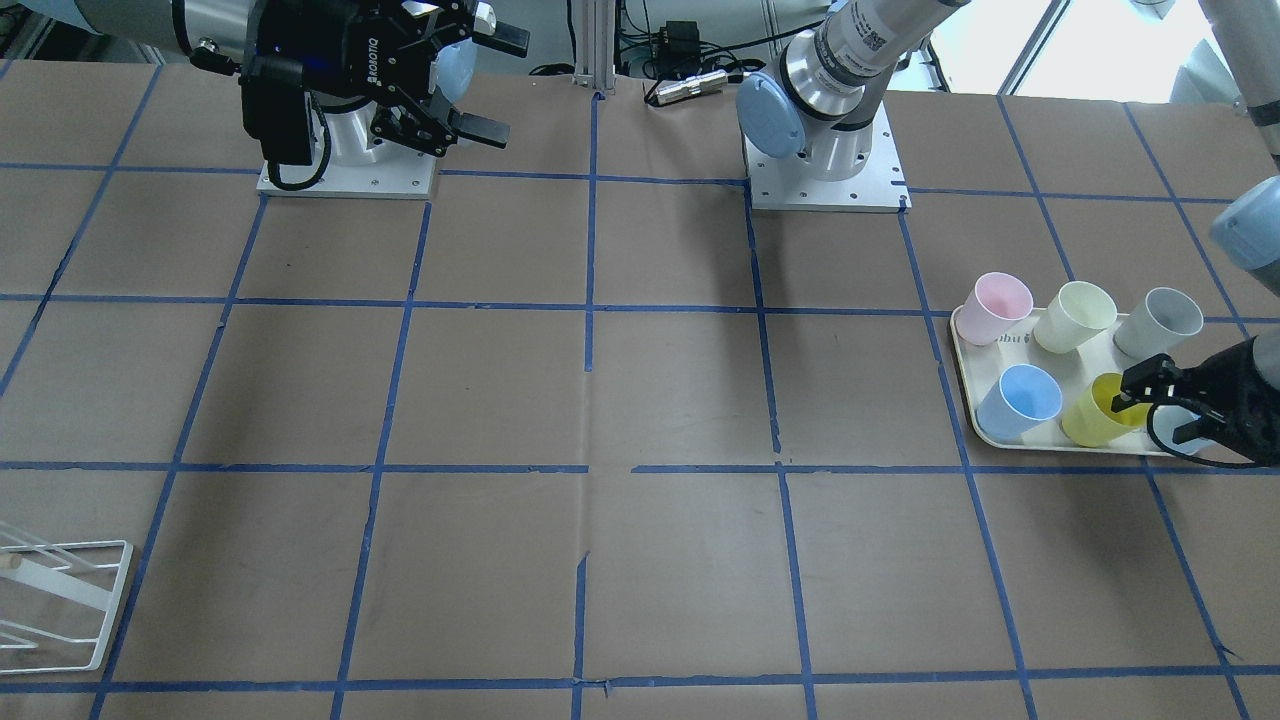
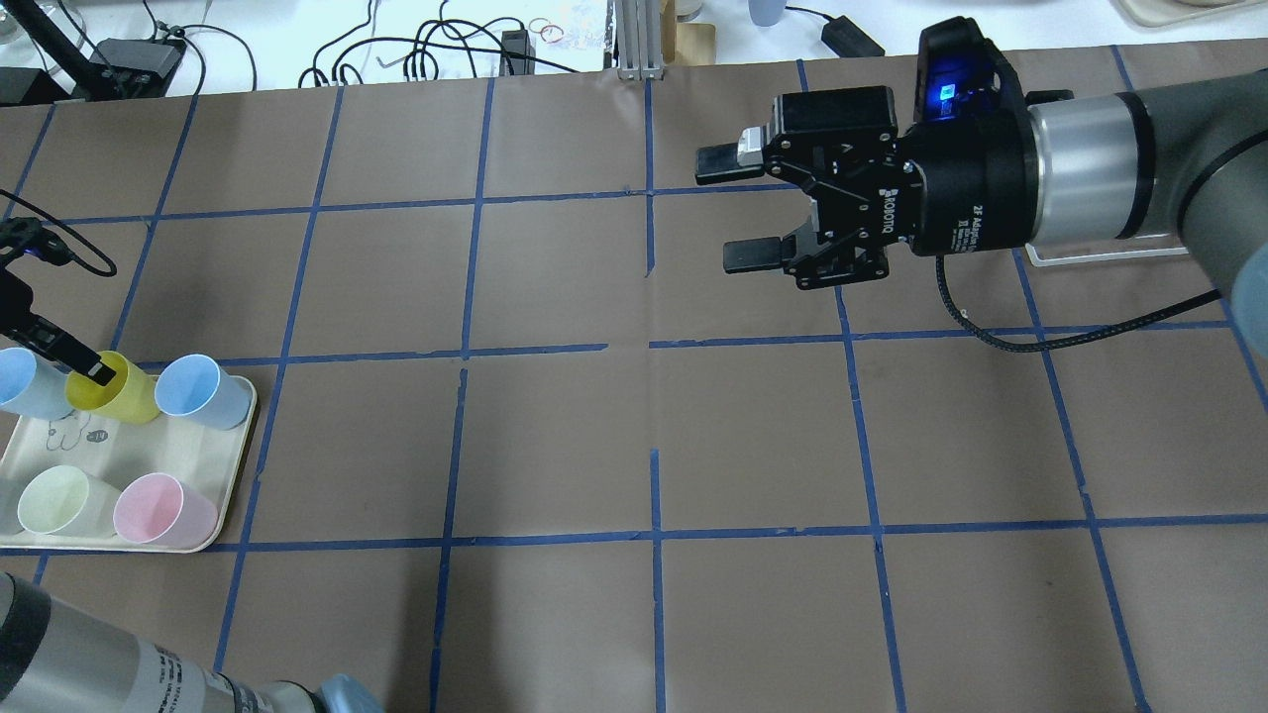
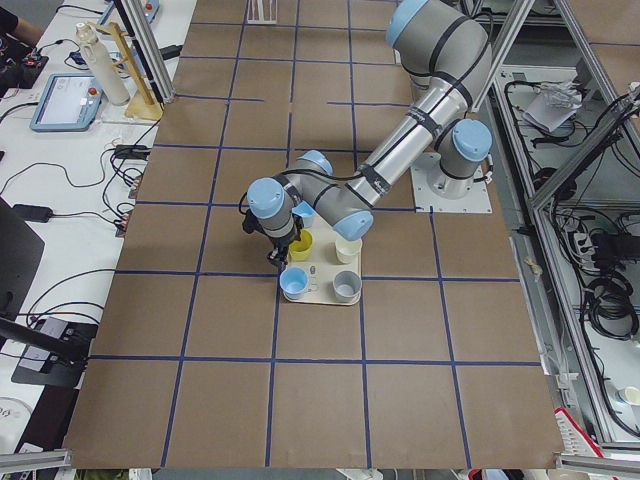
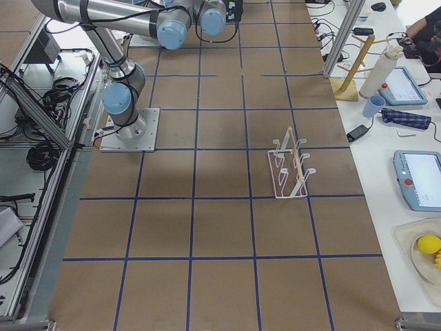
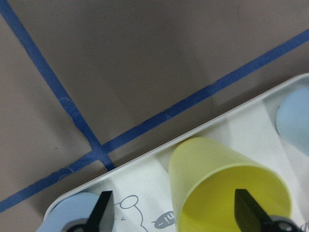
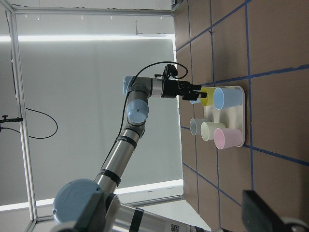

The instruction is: Transfer IKEA cup to right arm and place on rack

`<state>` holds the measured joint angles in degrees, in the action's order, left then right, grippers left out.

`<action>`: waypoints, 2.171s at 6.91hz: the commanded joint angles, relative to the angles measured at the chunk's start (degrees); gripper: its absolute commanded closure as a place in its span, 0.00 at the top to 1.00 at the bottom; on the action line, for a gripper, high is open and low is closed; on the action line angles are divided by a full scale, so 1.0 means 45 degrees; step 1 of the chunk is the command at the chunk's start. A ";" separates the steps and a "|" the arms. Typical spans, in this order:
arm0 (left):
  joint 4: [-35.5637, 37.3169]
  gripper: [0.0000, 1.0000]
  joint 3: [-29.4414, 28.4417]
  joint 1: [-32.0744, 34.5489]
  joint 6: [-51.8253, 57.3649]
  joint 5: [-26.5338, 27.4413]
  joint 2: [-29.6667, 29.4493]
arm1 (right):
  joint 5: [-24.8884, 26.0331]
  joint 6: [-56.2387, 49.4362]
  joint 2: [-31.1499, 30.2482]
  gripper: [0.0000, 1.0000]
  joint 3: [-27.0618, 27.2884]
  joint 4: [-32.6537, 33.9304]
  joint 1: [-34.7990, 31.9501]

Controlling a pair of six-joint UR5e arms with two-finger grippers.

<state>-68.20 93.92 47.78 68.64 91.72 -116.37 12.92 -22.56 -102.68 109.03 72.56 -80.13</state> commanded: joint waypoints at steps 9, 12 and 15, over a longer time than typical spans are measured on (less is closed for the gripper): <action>-0.1832 0.00 -0.0905 -0.0091 -0.0156 0.0301 0.0448 | -0.2578 -0.1352 0.0122 1.00 0.0106 -0.1593 -0.0104; -0.7107 0.00 -0.4066 0.0162 -0.0759 -0.1404 0.0720 | -0.2577 -0.1295 0.0258 1.00 0.0106 -0.1593 -0.0104; -1.0697 0.00 -0.4058 0.3199 -0.3600 -0.3361 0.2533 | -0.2558 -0.1276 0.0571 1.00 0.0087 -0.1612 -0.0085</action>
<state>-110.97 75.17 56.66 58.34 80.98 -108.27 1.42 -28.35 -100.33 109.50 65.29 -80.59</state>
